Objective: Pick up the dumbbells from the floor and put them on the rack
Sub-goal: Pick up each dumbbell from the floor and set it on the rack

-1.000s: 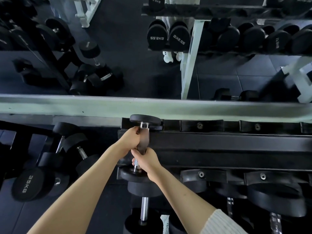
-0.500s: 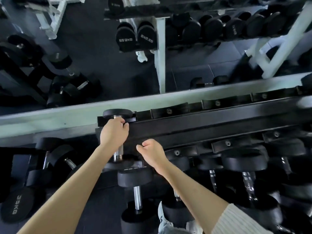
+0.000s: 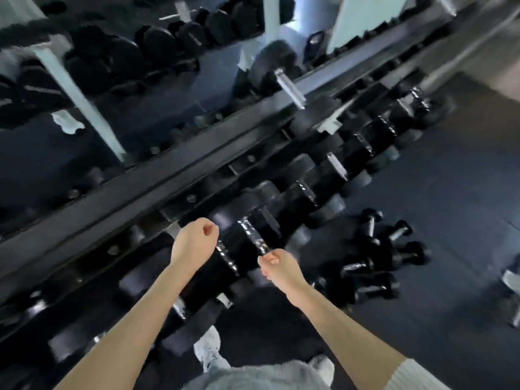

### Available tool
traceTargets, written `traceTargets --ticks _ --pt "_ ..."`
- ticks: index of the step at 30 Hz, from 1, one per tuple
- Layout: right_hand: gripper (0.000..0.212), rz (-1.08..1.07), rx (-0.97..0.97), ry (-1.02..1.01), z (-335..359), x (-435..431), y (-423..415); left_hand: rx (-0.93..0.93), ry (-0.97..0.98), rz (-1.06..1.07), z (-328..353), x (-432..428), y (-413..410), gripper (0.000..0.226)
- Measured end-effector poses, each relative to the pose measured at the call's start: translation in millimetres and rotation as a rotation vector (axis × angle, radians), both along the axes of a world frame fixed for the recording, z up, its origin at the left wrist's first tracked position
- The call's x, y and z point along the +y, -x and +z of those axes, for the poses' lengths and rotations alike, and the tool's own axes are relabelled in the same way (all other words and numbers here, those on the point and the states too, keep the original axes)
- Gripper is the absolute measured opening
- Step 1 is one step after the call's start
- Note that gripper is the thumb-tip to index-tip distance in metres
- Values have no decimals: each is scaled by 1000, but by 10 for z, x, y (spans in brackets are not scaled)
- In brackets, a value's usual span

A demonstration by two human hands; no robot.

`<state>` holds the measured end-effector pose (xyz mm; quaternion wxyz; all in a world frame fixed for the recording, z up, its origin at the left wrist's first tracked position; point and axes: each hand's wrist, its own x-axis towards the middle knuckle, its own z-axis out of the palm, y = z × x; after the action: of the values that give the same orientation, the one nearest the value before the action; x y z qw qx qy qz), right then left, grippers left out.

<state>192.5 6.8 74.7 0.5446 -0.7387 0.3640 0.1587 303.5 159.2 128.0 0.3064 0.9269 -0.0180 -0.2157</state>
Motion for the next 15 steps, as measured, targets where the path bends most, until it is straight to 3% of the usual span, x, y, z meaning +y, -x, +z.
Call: traceTargets --ticks 4,8,13,15 --pt "15 -147 85 28 -292 -1066 920 78 4 -108 -255 -1087 658 20" --pt "23 -268 186 34 -668 -1787 1588 149 17 -200 -593 -1865 1120 18" --pt "31 -451 329 -29 -1440 -2399 2201 325 11 -326 -1300 -2723 1613 21" --pt "25 -555 384 -73 -1853 -2546 2396 396 -7 -367 -1727 -3012 1768 21"
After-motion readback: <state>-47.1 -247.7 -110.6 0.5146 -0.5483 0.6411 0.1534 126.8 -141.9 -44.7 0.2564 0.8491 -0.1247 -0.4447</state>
